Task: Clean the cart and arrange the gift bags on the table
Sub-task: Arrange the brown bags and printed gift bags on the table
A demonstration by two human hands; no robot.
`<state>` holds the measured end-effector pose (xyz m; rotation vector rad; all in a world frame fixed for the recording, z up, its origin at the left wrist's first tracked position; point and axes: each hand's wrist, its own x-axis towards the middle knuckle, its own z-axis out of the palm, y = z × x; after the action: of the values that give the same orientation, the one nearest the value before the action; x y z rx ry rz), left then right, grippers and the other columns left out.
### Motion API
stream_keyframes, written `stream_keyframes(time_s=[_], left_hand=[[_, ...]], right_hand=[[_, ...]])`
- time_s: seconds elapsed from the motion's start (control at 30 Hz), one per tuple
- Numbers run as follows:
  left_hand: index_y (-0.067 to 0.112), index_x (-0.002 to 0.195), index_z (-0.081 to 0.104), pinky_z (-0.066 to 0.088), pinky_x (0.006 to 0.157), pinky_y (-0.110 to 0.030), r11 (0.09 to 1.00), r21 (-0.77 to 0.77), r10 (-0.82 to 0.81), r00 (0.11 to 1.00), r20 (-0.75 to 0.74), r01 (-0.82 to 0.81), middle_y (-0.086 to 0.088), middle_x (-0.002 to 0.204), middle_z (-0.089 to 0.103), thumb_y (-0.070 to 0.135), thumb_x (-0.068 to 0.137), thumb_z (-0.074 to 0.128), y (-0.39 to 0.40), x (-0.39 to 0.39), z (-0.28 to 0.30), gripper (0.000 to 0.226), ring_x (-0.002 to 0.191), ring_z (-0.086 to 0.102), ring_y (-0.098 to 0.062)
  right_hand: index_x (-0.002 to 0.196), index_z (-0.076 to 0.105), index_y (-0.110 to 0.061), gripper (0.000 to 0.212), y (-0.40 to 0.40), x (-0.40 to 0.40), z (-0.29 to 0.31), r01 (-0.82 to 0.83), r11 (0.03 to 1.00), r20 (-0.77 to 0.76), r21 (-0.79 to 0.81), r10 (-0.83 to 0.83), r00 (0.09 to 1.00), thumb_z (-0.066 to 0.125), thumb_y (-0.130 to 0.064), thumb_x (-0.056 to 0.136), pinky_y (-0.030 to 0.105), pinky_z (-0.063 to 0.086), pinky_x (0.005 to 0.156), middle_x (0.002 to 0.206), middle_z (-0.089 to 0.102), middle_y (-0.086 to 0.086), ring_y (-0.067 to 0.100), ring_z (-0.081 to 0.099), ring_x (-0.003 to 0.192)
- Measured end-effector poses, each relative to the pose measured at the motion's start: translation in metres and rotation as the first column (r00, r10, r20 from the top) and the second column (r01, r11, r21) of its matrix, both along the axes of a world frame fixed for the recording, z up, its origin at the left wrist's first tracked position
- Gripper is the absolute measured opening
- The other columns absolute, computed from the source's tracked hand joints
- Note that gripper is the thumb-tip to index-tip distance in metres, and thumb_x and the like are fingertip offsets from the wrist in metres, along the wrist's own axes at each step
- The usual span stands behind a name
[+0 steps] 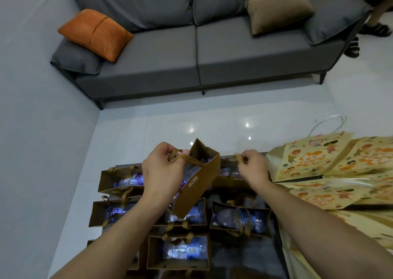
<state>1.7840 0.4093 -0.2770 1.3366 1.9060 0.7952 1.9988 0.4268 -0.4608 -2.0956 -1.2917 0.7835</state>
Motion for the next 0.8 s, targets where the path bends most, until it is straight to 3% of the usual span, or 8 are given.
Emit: stream_keyframes(time_s=[0.1,0.2,0.27,0.43,0.53,0.7,0.8], left_hand=[[0.016,0.082,0.060,0.057,0.065,-0.044,0.999,0.048,-0.002,1.000,0.017,0.001,-0.007,0.076,0.066,0.033,0.092,0.073,-0.002,-0.001,0.020,0.023,0.077,0.066,-0.028],[0.015,0.082,0.058,0.051,0.061,-0.035,0.993,0.117,-0.009,0.998,0.064,0.002,-0.006,0.076,0.063,0.032,0.094,0.071,-0.004,-0.003,0.049,0.024,0.075,0.062,-0.026],[0.016,0.080,0.057,0.045,0.062,-0.030,0.983,0.181,-0.023,0.996,0.084,0.007,-0.004,0.075,0.060,0.032,0.095,0.070,-0.004,-0.008,0.074,0.026,0.073,0.058,-0.021],[0.018,0.071,0.051,0.039,0.059,-0.029,0.930,0.368,-0.059,0.988,0.141,0.003,0.004,0.063,0.049,0.029,0.091,0.074,-0.007,-0.025,0.151,0.032,0.059,0.046,-0.012],[0.017,0.074,0.053,0.042,0.060,-0.030,0.876,0.481,-0.098,0.973,0.207,-0.014,0.003,0.065,0.051,0.029,0.091,0.074,-0.014,-0.028,0.208,0.029,0.060,0.048,-0.013],[0.019,0.080,0.055,0.058,0.069,-0.042,0.806,0.591,-0.194,0.932,0.307,-0.027,-0.009,0.076,0.062,0.028,0.092,0.073,-0.029,-0.038,0.290,0.024,0.072,0.064,-0.026],[0.020,0.079,0.055,0.056,0.068,-0.040,0.776,0.631,-0.222,0.927,0.303,-0.020,-0.002,0.071,0.057,0.030,0.092,0.073,-0.037,-0.046,0.323,0.024,0.066,0.057,-0.019]], right_hand=[[0.069,0.061,-0.016,0.033,-0.005,0.003,0.034,0.086,0.996,-0.152,0.004,-0.085,0.985,0.063,-0.034,0.097,0.033,0.041,0.062,0.063,0.058,-0.001,0.024,0.058,0.069],[0.072,0.068,-0.016,0.032,-0.003,0.008,0.083,0.050,0.998,-0.123,0.044,-0.044,0.991,0.064,-0.037,0.096,0.033,0.048,0.068,0.068,0.066,0.003,0.023,0.061,0.071],[0.071,0.067,-0.018,0.032,-0.004,0.008,0.123,0.045,0.997,-0.083,0.062,-0.040,0.996,0.064,-0.037,0.097,0.031,0.045,0.064,0.068,0.066,0.001,0.019,0.060,0.069],[0.075,0.068,-0.014,0.037,-0.018,0.002,0.223,0.169,0.970,-0.069,0.177,-0.159,0.985,0.060,-0.040,0.099,0.032,0.045,0.063,0.069,0.064,0.004,0.022,0.060,0.071],[0.079,0.069,-0.014,0.032,-0.031,-0.002,0.293,0.234,0.931,-0.082,0.281,-0.220,0.972,0.061,-0.037,0.100,0.032,0.044,0.066,0.073,0.065,0.001,0.016,0.058,0.071],[0.071,0.068,-0.008,0.034,-0.056,-0.005,0.393,0.323,0.859,-0.022,0.397,-0.342,0.939,0.064,-0.030,0.097,0.036,0.049,0.065,0.065,0.062,0.007,0.027,0.060,0.069],[0.075,0.071,-0.011,0.025,-0.074,-0.006,0.432,0.349,0.823,-0.018,0.448,-0.382,0.924,0.069,-0.027,0.094,0.041,0.059,0.071,0.071,0.067,0.007,0.024,0.064,0.072]])
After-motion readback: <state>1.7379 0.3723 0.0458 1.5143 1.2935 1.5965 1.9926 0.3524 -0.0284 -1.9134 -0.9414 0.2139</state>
